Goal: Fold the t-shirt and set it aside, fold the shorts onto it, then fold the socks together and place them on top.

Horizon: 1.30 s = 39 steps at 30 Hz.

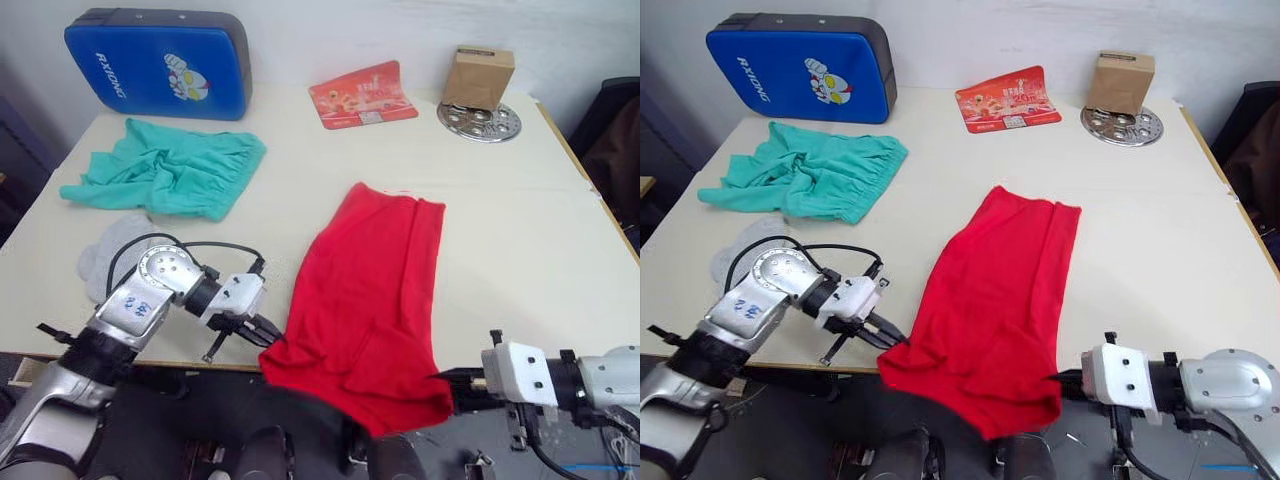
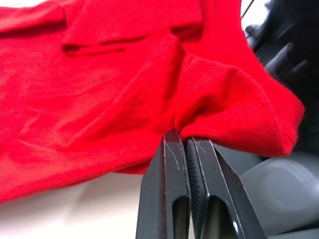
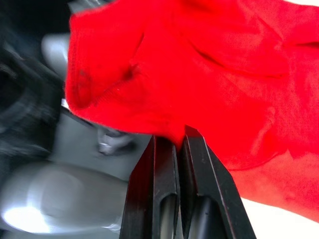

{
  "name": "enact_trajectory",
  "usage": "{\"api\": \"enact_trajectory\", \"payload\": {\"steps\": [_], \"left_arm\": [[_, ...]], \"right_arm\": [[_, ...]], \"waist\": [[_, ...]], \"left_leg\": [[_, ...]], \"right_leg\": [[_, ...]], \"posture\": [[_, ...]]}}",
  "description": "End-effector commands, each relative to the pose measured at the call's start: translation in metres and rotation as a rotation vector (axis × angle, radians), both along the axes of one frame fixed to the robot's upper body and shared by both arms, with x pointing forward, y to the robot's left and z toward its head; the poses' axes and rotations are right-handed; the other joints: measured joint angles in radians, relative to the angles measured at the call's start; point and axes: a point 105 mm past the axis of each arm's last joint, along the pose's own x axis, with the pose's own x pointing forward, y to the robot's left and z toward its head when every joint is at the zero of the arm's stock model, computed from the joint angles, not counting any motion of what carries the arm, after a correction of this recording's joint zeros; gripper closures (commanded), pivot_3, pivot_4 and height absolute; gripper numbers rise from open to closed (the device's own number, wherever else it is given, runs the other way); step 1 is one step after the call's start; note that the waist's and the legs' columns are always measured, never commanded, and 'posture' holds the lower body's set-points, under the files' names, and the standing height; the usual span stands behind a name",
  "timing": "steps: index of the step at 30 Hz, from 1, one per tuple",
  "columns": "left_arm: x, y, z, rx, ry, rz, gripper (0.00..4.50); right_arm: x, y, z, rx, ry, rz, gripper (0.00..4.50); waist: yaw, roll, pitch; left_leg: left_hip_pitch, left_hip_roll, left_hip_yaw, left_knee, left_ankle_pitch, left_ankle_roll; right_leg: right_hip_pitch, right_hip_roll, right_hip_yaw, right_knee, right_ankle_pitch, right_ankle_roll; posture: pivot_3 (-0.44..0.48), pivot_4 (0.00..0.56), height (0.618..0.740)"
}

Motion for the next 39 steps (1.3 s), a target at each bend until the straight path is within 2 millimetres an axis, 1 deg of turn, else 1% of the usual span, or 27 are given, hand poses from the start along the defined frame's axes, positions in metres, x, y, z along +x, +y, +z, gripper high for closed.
{"api": "enact_trajectory", "payload": {"steps": [1, 4, 6, 9, 13, 14, 16, 20, 22, 24, 27, 30, 33, 35, 37, 38, 39], "left_arm": [[-0.023, -0.002, 0.010, -0.009, 0.108, -0.129, 4.50], [-0.010, -0.009, 0.015, -0.065, 0.112, -0.047, 4.50], [-0.002, -0.013, 0.018, -0.091, 0.122, -0.005, 4.50], [0.046, -0.029, 0.044, -0.247, 0.158, 0.191, 4.50], [0.099, -0.047, 0.078, -0.412, 0.199, 0.393, 4.50], [0.113, -0.051, 0.086, -0.447, 0.199, 0.450, 4.50], [0.136, -0.060, 0.094, -0.473, 0.192, 0.543, 4.50], [0.161, -0.077, 0.091, -0.462, 0.204, 0.657, 4.50], [0.171, -0.086, 0.084, -0.446, 0.193, 0.724, 4.50], [0.179, -0.090, 0.074, -0.417, 0.182, 0.787, 4.50], [0.187, -0.093, 0.060, -0.384, 0.184, 0.873, 4.50], [0.194, -0.092, 0.052, -0.376, 0.196, 0.959, 4.50], [0.203, -0.086, 0.044, -0.381, 0.240, 1.092, 4.50], [0.207, -0.083, 0.041, -0.392, 0.275, 1.163, 4.50], [0.211, -0.078, 0.040, -0.422, 0.332, 1.246, 4.04], [0.214, -0.074, 0.040, -0.435, 0.351, 1.294, 3.81], [0.216, -0.071, 0.041, -0.443, 0.360, 1.323, 3.54]], "right_arm": [[-0.004, 0.004, 0.017, 0.041, 0.033, 0.001, 4.49], [0.015, -0.004, 0.024, 0.053, 0.006, -0.072, 4.49], [0.024, -0.007, 0.026, 0.057, -0.003, -0.103, 4.49], [0.062, -0.021, 0.041, 0.138, -0.026, -0.252, 4.49], [0.104, -0.035, 0.058, 0.226, -0.048, -0.401, 4.49], [0.117, -0.039, 0.059, 0.238, -0.052, -0.450, 4.49], [0.141, -0.047, 0.057, 0.240, -0.052, -0.548, 4.49], [0.180, -0.060, 0.044, 0.239, -0.026, -0.719, 4.49], [0.198, -0.064, 0.035, 0.249, 0.001, -0.796, 4.49], [0.212, -0.066, 0.032, 0.283, 0.024, -0.855, 4.49], [0.228, -0.071, 0.027, 0.346, 0.109, -0.954, 4.49], [0.237, -0.078, 0.019, 0.384, 0.194, -1.040, 4.49], [0.242, -0.086, 0.012, 0.435, 0.301, -1.128, 4.49], [0.242, -0.086, 0.009, 0.456, 0.361, -1.140, 4.03], [0.242, -0.084, 0.010, 0.475, 0.398, -1.141, 3.50], [0.242, -0.086, 0.011, 0.483, 0.406, -1.164, 3.05], [0.243, -0.090, 0.012, 0.482, 0.399, -1.188, 2.76]], "waist": [[0.003, 0.000, 0.000], [0.002, 0.000, 0.000], [0.002, 0.000, 0.000], [0.004, -0.001, 0.001], [0.001, -0.003, 0.002], [0.001, -0.003, 0.002], [-0.003, -0.003, 0.002], [-0.005, -0.003, 0.002], [-0.004, -0.003, 0.002], [-0.004, -0.003, 0.002], [-0.007, -0.002, 0.002], [-0.012, -0.002, 0.002], [-0.012, -0.002, 0.002], [-0.012, -0.002, 0.002], [-0.016, -0.002, 0.002], [-0.020, -0.002, 0.002], [-0.024, -0.002, 0.002]], "left_leg": [[0.000, 0.000, 0.000, 0.000, 0.000, 0.000], [0.000, -0.001, 0.000, 0.000, 0.000, 0.000], [-0.001, -0.001, 0.000, 0.000, 0.000, 0.000], [-0.002, -0.001, 0.000, 0.001, 0.000, -0.001], [-0.006, -0.003, -0.001, 0.004, 0.002, 0.000], [-0.006, -0.003, -0.001, 0.004, 0.002, -0.001], [-0.008, -0.003, 0.000, 0.003, 0.003, -0.002], [-0.018, -0.004, 0.003, 0.003, 0.004, -0.002], [-0.019, -0.004, 0.004, 0.003, 0.005, -0.002], [-0.021, -0.004, 0.004, 0.003, 0.005, -0.002], [-0.021, -0.004, 0.004, 0.003, 0.005, -0.001], [-0.021, -0.004, 0.004, 0.003, 0.005, -0.002], [-0.021, -0.004, 0.004, 0.003, 0.005, -0.002], [-0.021, -0.004, 0.003, 0.003, 0.005, -0.002], [-0.021, -0.004, 0.004, 0.003, 0.005, -0.002], [-0.021, -0.004, 0.004, 0.003, 0.005, -0.002], [-0.021, -0.004, 0.003, 0.003, 0.005, -0.002]], "right_leg": [[0.000, 0.000, 0.000, 0.000, 0.000, 0.000], [0.000, 0.000, 0.000, 0.000, 0.000, 0.000], [0.000, 0.000, 0.000, 0.000, 0.000, 0.000], [-0.001, 0.001, 0.000, 0.001, -0.001, 0.000], [-0.003, 0.000, -0.001, 0.001, 0.001, 0.002], [-0.003, 0.001, -0.001, 0.001, 0.001, 0.002], [-0.005, 0.001, -0.002, 0.001, 0.001, 0.002], [-0.017, 0.001, -0.001, 0.004, 0.002, 0.005], [-0.018, 0.001, -0.002, 0.003, 0.002, 0.005], [-0.018, 0.001, -0.002, 0.003, 0.003, 0.006], [-0.019, 0.001, -0.001, 0.003, 0.003, 0.006], [-0.019, 0.000, -0.001, 0.004, 0.003, 0.006], [-0.019, 0.000, -0.002, 0.004, 0.003, 0.006], [-0.019, 0.000, -0.002, 0.004, 0.003, 0.006], [-0.019, -0.001, -0.002, 0.004, 0.003, 0.006], [-0.019, -0.001, -0.002, 0.004, 0.003, 0.007], [-0.019, -0.001, -0.002, 0.004, 0.003, 0.007]], "posture": [[0.000, 0.150, 0.740], [0.000, 0.150, 0.740], [0.000, 0.150, 0.740], [0.000, 0.150, 0.740], [0.000, 0.150, 0.740], [0.000, 0.150, 0.740], [0.000, 0.150, 0.740], [0.000, 0.150, 0.740], [0.000, 0.150, 0.740], [0.000, 0.150, 0.740], [0.000, 0.150, 0.740], [0.000, 0.150, 0.740], [0.000, 0.150, 0.740], [0.000, 0.150, 0.740], [0.000, 0.150, 0.740], [0.000, 0.150, 0.740], [0.000, 0.150, 0.740]]}}
